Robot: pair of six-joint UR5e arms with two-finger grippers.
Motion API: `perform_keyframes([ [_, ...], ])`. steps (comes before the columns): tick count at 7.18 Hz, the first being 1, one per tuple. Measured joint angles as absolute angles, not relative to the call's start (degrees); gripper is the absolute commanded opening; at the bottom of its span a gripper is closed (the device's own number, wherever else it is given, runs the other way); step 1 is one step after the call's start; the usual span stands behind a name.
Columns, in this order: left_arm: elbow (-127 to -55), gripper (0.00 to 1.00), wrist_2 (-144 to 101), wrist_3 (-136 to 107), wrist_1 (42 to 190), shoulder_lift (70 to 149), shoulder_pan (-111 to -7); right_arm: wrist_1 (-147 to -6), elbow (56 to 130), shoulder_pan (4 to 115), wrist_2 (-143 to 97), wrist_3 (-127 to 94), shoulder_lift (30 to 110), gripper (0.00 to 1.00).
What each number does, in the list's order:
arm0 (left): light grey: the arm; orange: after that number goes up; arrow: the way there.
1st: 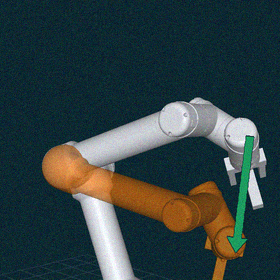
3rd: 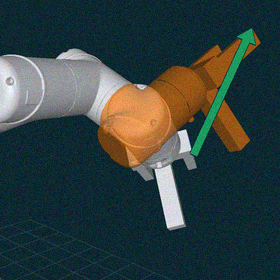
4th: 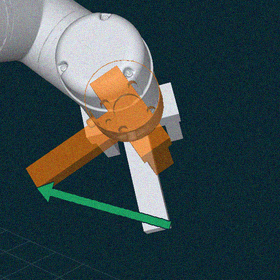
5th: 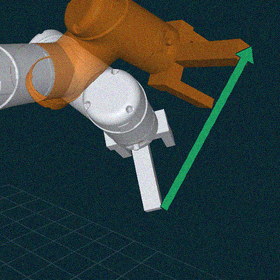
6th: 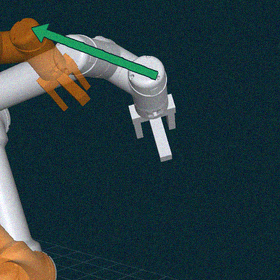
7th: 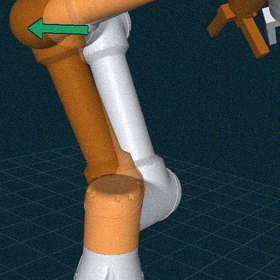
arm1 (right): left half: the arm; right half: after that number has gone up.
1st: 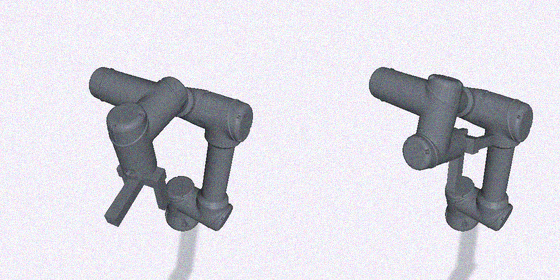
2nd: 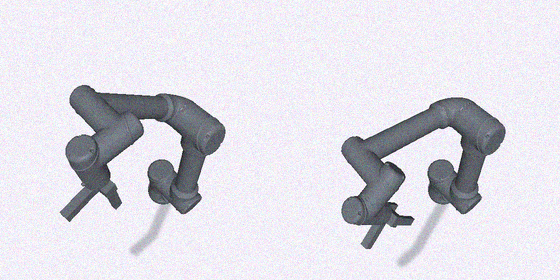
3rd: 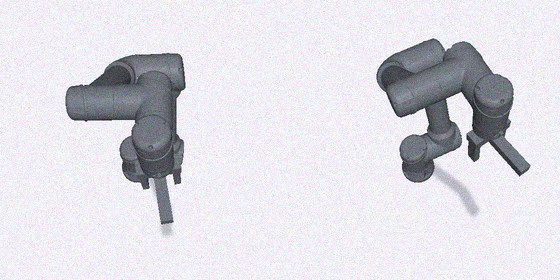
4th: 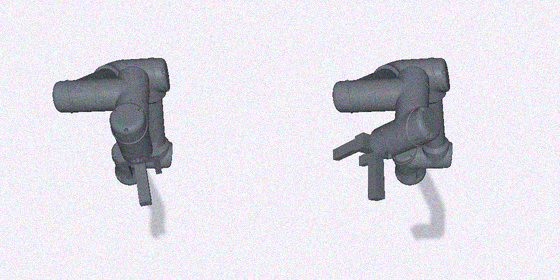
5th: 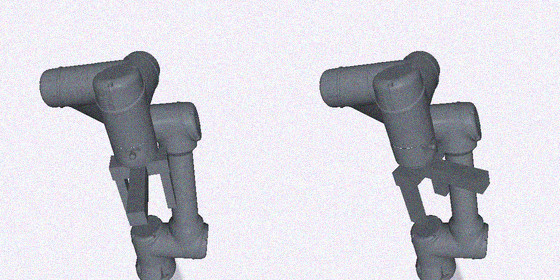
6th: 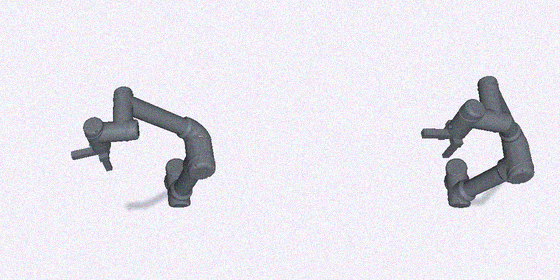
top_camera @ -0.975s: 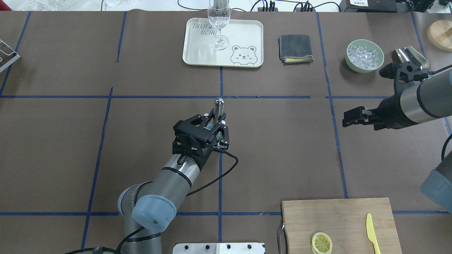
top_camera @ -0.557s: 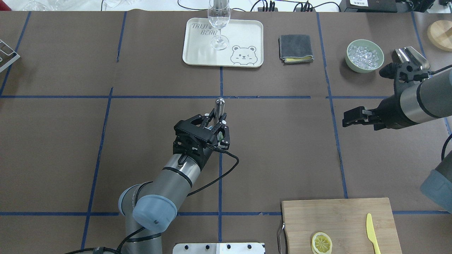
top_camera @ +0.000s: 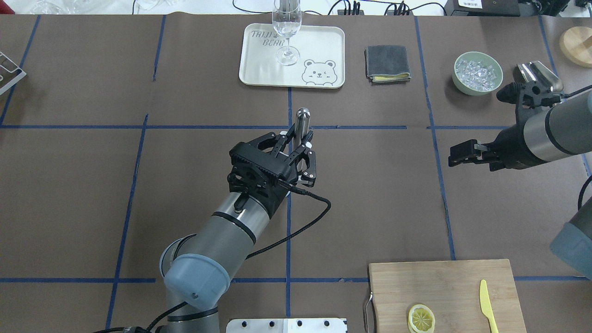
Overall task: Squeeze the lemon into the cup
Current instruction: 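Press the muddler down into the cup onto the lemon slice, then lift the muddler out of the cup and move it back toward its spot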
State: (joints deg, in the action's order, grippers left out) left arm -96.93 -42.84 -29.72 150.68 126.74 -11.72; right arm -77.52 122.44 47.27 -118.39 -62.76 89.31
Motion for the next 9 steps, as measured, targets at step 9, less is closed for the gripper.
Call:
perform_keyframes([
  [9, -107.81, 0.0, -66.79, -30.89, 131.42, 112.9, -24.42, -77.43, 122.06, 47.29, -118.21, -63.24, 90.02, 1.0],
])
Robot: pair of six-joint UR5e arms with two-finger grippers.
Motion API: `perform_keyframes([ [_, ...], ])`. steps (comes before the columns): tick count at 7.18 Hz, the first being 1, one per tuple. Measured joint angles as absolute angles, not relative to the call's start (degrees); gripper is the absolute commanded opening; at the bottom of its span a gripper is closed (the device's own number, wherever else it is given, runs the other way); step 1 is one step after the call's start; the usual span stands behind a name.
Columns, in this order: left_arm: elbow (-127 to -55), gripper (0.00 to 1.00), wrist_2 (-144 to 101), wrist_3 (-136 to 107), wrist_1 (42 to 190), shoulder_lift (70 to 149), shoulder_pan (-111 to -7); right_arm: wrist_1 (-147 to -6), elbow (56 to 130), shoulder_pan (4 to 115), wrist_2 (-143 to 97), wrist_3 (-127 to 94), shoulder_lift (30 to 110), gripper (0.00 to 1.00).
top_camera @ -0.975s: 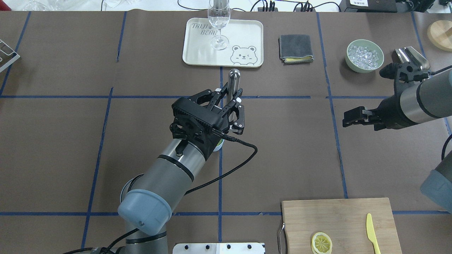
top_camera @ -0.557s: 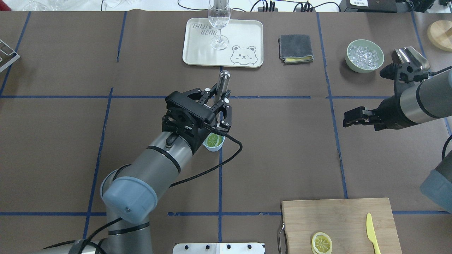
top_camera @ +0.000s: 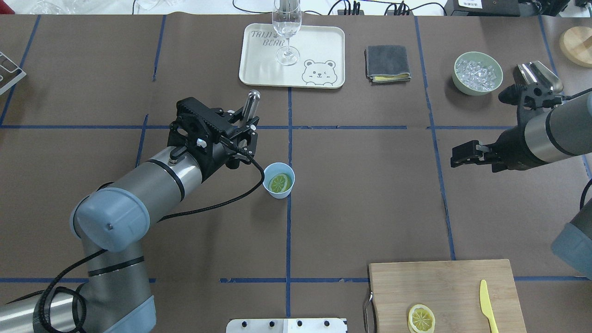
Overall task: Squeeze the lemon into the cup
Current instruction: 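Lift the muddler out of the cup and move it back toward its spot, then hold the muddler upright above its original spot with the left gripper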
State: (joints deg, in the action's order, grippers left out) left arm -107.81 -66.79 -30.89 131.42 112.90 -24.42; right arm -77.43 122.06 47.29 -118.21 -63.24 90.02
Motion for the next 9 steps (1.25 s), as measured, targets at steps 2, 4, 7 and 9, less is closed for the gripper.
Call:
perform_keyframes([
  [2, -107.28, 0.0, -90.27, -31.65, 124.83, 110.58, -34.34, -77.43, 122.13, 47.31, -118.21, -63.3, 90.29, 1.0],
  [4, -104.98, 0.0, -110.25, -32.13, 121.76, 104.53, -44.01, -77.45, 122.1, 47.35, -118.29, -63.3, 90.37, 1.0],
  [7, -99.48, 0.0, -118.67, -40.75, 120.66, 98.6, -50.7, -77.46, 121.85, 47.58, -118.35, -62.7, 91.51, 1.0],
  [9, -96.44, 0.0, -122.49, -46.31, 117.56, 95.26, -53.08, -77.44, 121.82, 47.77, -118.25, -62.45, 92.27, 1.0],
])
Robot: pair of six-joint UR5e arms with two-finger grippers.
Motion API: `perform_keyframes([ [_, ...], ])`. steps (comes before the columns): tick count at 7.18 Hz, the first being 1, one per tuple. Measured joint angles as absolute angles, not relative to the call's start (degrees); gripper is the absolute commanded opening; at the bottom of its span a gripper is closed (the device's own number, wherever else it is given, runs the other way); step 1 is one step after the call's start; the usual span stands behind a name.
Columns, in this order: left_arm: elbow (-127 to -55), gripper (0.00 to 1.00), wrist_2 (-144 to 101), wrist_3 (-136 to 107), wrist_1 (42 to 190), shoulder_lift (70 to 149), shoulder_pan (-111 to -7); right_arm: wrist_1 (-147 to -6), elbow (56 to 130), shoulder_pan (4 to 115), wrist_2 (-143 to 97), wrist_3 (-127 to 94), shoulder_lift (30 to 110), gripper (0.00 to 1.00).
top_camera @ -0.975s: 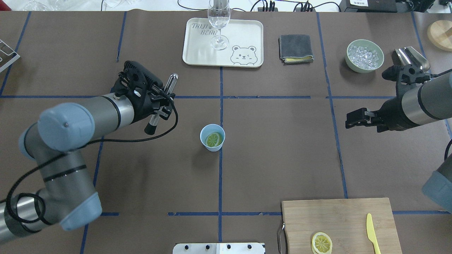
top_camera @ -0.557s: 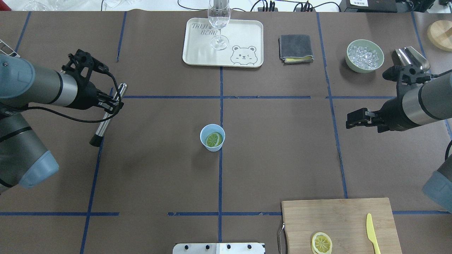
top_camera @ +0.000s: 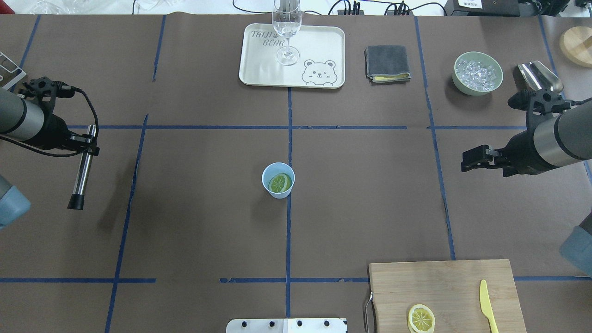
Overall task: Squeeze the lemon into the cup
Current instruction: 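Hold the muddler upright above its original spot with the left gripper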
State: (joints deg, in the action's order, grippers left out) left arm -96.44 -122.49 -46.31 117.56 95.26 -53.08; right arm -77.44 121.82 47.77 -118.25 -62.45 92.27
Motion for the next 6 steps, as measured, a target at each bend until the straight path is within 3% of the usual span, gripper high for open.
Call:
perform_keyframes([
  [6, -92.27, 0.0, -122.99, -40.67, 111.78, 94.25, -53.67, -77.43, 121.88, 47.76, -118.13, -62.44, 92.63, 1.0],
])
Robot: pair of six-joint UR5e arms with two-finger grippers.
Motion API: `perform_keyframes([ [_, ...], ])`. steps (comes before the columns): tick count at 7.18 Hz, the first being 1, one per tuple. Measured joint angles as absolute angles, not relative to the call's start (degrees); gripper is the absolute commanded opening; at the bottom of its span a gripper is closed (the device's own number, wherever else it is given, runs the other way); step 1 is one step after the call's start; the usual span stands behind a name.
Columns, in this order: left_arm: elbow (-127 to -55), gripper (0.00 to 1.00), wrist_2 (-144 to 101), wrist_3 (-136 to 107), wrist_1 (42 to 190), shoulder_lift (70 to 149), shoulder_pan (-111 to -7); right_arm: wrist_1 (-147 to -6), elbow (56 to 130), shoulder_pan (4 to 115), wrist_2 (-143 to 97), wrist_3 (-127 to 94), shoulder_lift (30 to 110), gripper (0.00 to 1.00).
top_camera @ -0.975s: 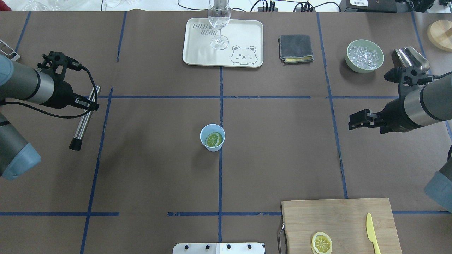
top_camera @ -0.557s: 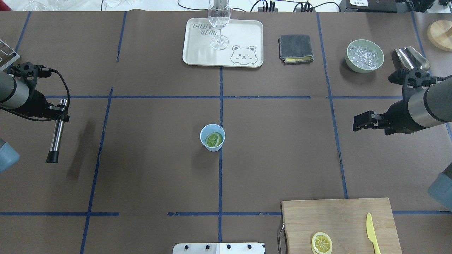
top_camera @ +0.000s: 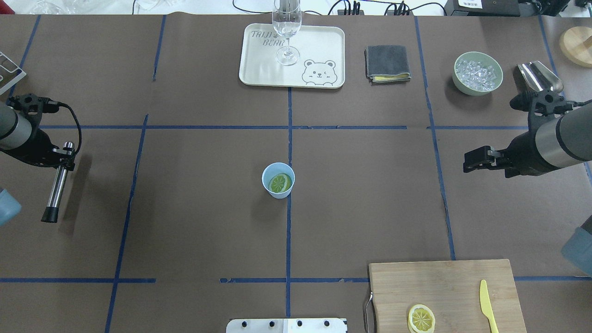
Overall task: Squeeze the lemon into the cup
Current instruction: 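Hold the muddler upright above its original spot with the left gripper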
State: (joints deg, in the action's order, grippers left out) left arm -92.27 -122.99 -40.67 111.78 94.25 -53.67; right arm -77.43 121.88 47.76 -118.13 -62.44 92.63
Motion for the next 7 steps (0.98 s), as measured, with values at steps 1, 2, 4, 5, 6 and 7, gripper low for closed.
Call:
perform_keyframes([
  [1, -91.89, 0.0, -122.97, -38.42, 111.53, 94.43, -53.64, -77.43, 121.92, 47.74, -118.13, -62.56, 92.64, 1.0],
  [2, -91.49, 0.0, -122.98, -37.61, 111.44, 94.58, -53.64, -77.43, 121.92, 47.73, -118.11, -62.63, 92.63, 1.0],
  [4, -91.36, 0.0, -123.11, -39.0, 111.44, 94.37, -53.69, -77.39, 121.86, 47.72, -118.05, -62.63, 92.56, 1.0],
  [5, -91.23, 0.0, -123.2, -40.25, 111.42, 94.28, -53.69, -77.41, 121.87, 47.72, -118.06, -62.7, 92.56, 1.0],
  [6, -91.15, 0.0, -123.29, -41.38, 111.39, 94.25, -53.7, -77.42, 121.89, 47.73, -118.09, -62.73, 92.55, 1.0],
  [7, -91.17, 0.0, -123.35, -42.08, 111.37, 94.24, -53.7, -77.43, 121.9, 47.69, -118.1, -62.74, 92.55, 1.0],
])
